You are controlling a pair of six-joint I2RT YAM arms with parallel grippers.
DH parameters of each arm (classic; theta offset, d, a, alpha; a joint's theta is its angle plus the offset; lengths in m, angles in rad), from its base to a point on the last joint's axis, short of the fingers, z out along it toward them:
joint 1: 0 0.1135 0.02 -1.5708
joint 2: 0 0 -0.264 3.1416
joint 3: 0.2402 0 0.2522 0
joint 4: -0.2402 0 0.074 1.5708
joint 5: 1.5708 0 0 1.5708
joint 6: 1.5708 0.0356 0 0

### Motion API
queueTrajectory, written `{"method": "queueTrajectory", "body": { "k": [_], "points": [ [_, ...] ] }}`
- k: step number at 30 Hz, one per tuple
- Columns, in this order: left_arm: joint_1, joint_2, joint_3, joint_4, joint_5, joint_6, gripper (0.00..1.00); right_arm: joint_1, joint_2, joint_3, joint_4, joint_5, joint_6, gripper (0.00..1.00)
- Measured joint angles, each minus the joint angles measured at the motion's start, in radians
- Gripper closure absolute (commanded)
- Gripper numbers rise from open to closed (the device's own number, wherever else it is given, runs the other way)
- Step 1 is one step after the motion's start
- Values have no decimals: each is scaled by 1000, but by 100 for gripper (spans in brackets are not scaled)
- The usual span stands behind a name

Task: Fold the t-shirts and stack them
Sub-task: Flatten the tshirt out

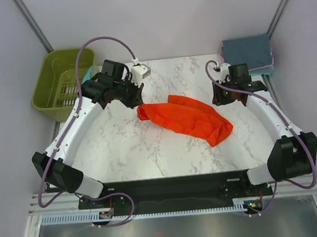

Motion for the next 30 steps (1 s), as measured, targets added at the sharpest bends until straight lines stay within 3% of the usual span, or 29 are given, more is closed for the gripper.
{"method": "queueTrajectory", "body": {
  "k": [4, 11, 30],
  "points": [
    [0, 4, 11, 0, 15, -8, 98, 37, 0, -88, -37, -14, 79, 61],
    [0, 5, 59, 0, 19, -18, 98, -11, 3, -216, -89, -64, 249, 64],
    [0, 21, 76, 0, 22, -25, 98, -94, 34, -219, -92, -90, 340, 65]
  ]
}}
